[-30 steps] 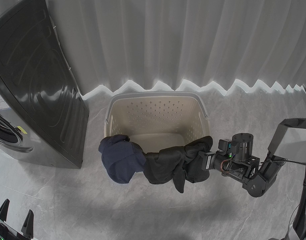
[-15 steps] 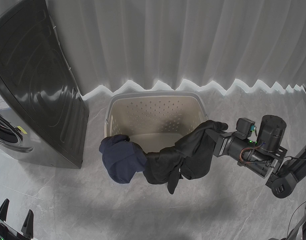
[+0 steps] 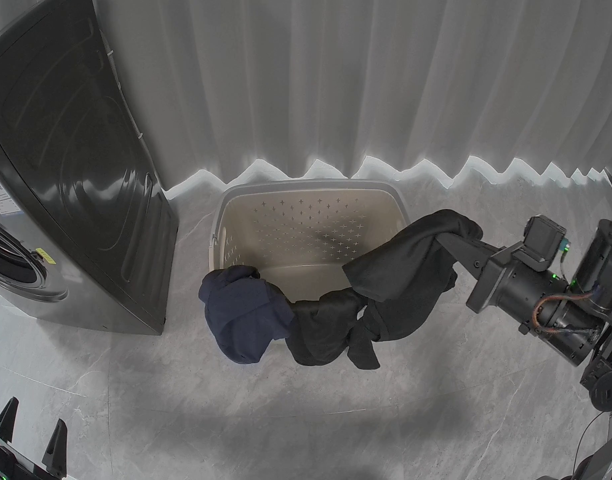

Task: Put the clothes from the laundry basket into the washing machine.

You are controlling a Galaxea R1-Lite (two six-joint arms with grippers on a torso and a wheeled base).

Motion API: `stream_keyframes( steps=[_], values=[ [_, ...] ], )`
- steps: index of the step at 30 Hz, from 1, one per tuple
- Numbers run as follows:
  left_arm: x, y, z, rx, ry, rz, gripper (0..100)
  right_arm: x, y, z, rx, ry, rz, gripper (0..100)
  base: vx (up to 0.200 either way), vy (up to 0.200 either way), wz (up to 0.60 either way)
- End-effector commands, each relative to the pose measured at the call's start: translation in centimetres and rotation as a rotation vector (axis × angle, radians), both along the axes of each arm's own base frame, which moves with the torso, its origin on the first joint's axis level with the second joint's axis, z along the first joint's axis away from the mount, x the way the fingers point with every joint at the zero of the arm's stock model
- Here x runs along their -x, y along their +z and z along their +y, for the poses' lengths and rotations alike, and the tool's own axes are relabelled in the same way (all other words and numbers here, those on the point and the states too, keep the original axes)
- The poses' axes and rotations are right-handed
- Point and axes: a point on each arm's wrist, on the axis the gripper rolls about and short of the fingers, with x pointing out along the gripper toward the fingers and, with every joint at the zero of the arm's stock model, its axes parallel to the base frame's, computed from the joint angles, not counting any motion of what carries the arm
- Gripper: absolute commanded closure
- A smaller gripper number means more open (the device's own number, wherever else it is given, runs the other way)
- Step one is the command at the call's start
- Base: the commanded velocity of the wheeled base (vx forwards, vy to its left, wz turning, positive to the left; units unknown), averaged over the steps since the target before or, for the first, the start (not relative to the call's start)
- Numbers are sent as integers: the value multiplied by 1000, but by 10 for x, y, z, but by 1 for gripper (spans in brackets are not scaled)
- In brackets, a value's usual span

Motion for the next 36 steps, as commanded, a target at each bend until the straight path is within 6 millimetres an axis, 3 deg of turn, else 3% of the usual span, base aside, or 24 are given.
stream_keyframes(
  steps=[1, 9, 19, 25, 36],
  values=[
    [-1, -5, 0, 2, 0, 7, 0, 19, 8, -16, -15, -8, -41, 100, -200, 0, 0],
    [-1, -5, 0, 5, 0, 7, 0, 28, 12, -28, 1, -26, -89, 100, -200, 0, 0],
    [-1, -5, 0, 2, -2, 7, 0, 32, 17, -25, 12, 13, -128, 100, -200, 0, 0],
    [-1, -5, 0, -1, -3, 7, 0, 20, 22, -19, 17, 17, -145, 100, 0, 0, 0],
    [0, -5, 0, 2, -3, 7, 0, 20, 15, -18, 39, 15, -117, 100, 0, 200, 0]
  ],
)
